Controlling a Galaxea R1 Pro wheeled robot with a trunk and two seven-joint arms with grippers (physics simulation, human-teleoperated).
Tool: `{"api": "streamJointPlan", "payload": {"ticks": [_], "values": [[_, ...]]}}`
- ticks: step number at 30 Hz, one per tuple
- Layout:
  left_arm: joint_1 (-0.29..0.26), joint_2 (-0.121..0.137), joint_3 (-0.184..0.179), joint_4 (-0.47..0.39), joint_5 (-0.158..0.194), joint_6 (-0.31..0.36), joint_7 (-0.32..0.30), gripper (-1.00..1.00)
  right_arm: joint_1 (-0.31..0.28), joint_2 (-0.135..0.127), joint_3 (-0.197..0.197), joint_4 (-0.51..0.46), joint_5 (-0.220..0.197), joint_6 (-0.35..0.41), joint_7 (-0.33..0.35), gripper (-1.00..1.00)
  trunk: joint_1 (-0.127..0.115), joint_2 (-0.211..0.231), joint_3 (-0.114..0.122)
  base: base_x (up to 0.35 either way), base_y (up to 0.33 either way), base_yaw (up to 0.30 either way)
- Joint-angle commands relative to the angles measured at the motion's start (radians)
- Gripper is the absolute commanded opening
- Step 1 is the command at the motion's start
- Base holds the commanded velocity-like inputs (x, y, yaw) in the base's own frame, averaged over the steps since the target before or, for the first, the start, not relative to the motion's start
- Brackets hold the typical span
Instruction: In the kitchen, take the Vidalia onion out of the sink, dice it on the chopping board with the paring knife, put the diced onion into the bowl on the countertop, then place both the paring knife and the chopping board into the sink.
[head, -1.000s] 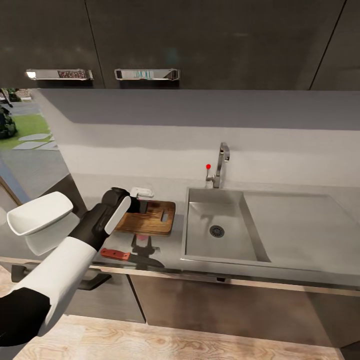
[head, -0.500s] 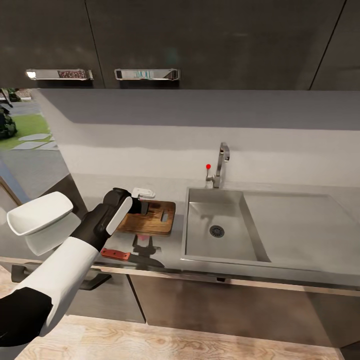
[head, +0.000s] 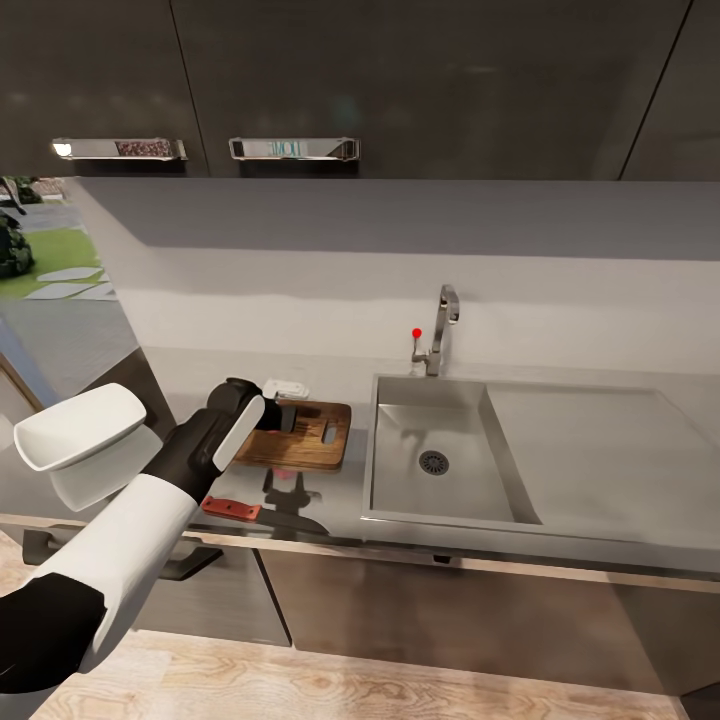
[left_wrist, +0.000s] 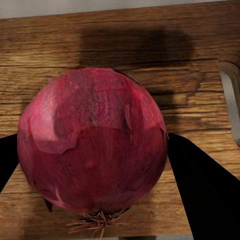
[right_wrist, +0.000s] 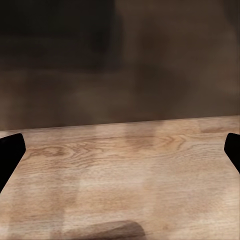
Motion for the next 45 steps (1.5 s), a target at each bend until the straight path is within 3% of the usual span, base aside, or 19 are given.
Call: {"api": "streamJointPlan", "payload": {"ticks": [1, 17, 45], "values": [[-0.001, 0.001, -0.004, 0.002, 0.01, 0.002, 0.009, -1.0, -0.001, 0.0, -0.003, 0.0, 0.001, -0.003, -0.002, 1.0, 0.0, -0.001, -0.001, 0.0, 0.0, 0.0], [-0.001, -0.012, -0.004, 0.035, 0.009, 0.001, 0.009, -1.0, -0.001, 0.0, -0.003, 0.0, 0.001, -0.003, -0.005, 1.0, 0.0, -0.001, -0.001, 0.0, 0.0, 0.0], [-0.001, -0.013, -0.004, 0.035, 0.008, 0.001, 0.009, -1.0, -0.001, 0.0, -0.003, 0.0, 0.001, -0.003, -0.005, 1.0, 0.0, -0.001, -0.001, 0.044, 0.0, 0.0]]}}
